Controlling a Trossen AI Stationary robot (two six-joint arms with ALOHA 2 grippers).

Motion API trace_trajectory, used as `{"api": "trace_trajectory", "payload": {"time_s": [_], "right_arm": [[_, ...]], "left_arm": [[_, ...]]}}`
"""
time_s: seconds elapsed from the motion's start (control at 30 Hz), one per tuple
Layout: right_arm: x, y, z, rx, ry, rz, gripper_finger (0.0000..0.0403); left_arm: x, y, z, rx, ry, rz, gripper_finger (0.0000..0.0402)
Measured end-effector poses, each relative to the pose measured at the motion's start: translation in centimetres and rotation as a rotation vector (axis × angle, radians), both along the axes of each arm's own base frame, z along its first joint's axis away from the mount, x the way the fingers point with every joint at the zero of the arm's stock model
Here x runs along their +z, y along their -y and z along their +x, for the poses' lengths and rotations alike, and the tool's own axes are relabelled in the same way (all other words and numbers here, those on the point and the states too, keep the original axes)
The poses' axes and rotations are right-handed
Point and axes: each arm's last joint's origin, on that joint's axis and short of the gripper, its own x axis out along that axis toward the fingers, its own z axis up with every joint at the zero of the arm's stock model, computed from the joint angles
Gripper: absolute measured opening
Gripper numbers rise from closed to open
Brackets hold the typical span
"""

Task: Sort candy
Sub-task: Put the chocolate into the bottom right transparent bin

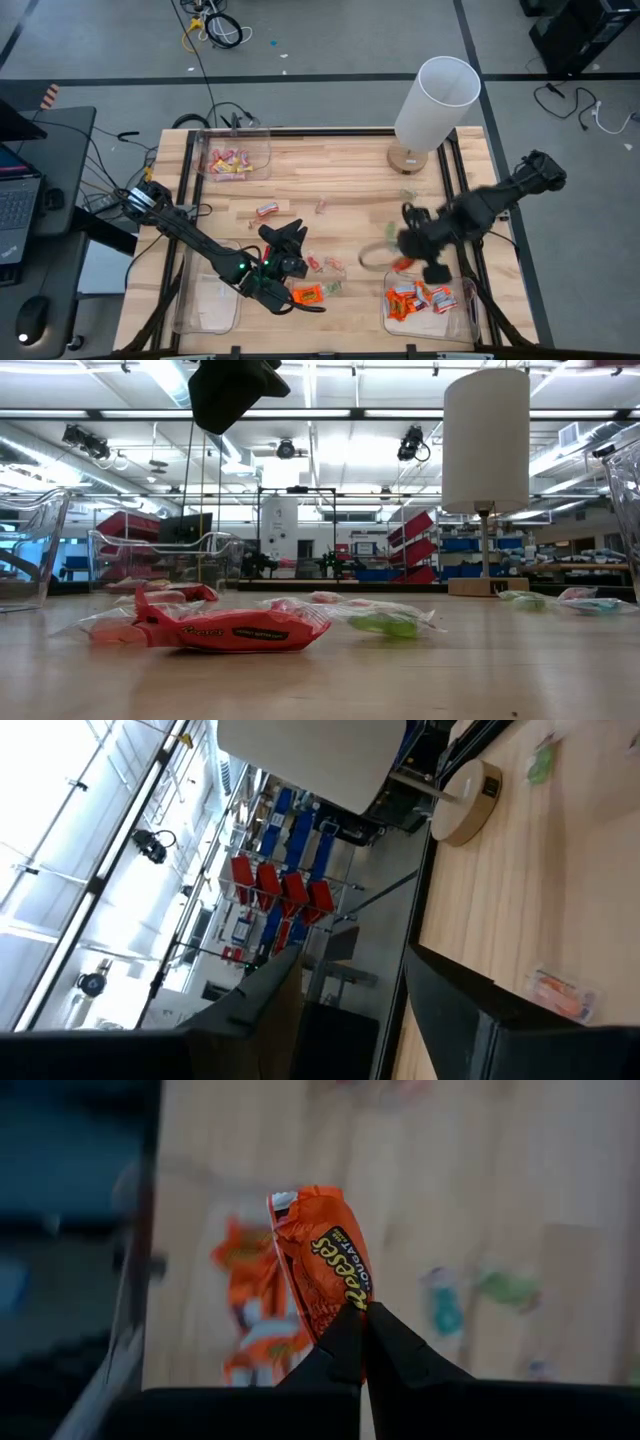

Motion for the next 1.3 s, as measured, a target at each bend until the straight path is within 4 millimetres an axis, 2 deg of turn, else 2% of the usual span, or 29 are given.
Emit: {"api": "trace_trajectory", "payload": {"time_s": [0.17, 0.4, 0.53, 0.7, 0.93, 1.17, 1.3], "right_arm": [[-2.1, -3.1, -1.7, 0.089, -0.043, -0.004, 0.0000], [-5.8, -6.7, -3.8, 0.084, -0.025, 0.028, 0.0000], [-7.6, -8.0, -4.9, 0.042, -0.035, 0.069, 0.0000], [-9.2, -8.7, -6.3, -0.058, -0.086, 0.094, 0.0000], [-9.7, -9.3, -7.3, -0.248, -0.192, 0.154, 0.0000], [-9.9, -9.4, -7.3, -0.423, -0.211, 0.172, 0.0000], [-11.2, -10.2, -6.7, -0.431, -0.202, 0.122, 0.0000]], "left_arm": [[0.0, -0.1, 0.0, 0.003, 0.015, -0.010, 0.0183], [0.0, -0.2, 0.1, 0.008, 0.040, -0.028, 0.0183], [0.0, -0.2, 0.1, 0.006, 0.040, -0.029, 0.0183], [0.0, -0.2, 0.2, 0.004, 0.041, -0.031, 0.0183], [0.0, -0.2, 0.2, 0.005, 0.044, -0.033, 0.0183], [0.0, -0.2, 0.2, 0.005, 0.052, -0.039, 0.0183], [0.0, -0.2, 0.1, 0.005, 0.067, -0.049, 0.0183]]}}
